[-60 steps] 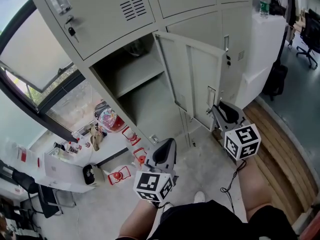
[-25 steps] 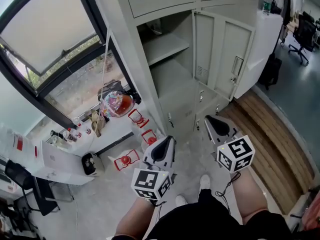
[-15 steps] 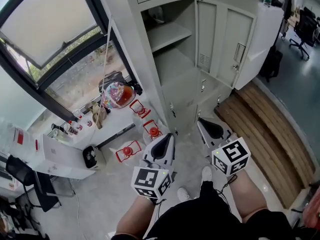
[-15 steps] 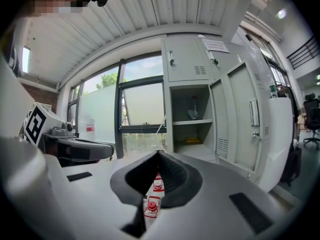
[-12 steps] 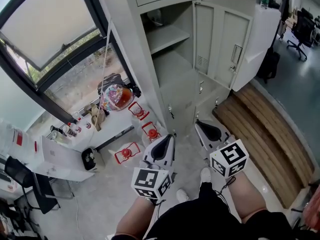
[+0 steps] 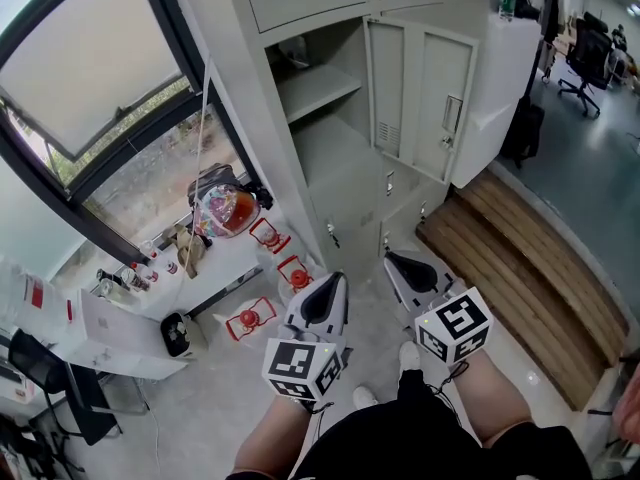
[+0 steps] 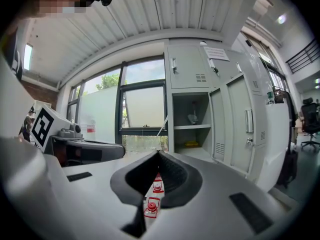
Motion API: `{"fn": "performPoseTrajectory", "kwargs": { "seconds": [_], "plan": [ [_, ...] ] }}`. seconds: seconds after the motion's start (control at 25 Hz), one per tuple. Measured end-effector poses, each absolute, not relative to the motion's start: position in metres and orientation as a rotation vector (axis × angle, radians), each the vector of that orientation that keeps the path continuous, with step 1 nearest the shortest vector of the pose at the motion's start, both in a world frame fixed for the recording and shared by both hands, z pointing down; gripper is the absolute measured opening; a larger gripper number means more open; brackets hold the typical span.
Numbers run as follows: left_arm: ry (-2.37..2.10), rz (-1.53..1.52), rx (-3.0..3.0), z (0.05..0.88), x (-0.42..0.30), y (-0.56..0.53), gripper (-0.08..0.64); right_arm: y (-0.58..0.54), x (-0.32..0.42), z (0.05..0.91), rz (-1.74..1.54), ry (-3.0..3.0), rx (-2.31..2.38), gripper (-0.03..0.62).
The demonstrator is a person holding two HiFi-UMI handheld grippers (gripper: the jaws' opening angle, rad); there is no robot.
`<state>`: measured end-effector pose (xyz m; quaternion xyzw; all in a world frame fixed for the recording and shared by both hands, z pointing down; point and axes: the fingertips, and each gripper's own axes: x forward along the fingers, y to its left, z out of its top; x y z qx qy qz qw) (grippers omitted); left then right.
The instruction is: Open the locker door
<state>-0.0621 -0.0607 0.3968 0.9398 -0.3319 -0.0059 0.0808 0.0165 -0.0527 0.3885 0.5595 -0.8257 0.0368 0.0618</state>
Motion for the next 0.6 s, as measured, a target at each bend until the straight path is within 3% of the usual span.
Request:
{"fn": "performPoseTrajectory", "kwargs": {
  "seconds": [0.6],
  "plan": [
    [-0.974, -0.011, 2.818, 0.3955, -0.0554, -0.0616, 0.017, -0.0492, 0.0173, 0.3884, 0.114, -2.496, 1.691, 0.054]
  ]
}}
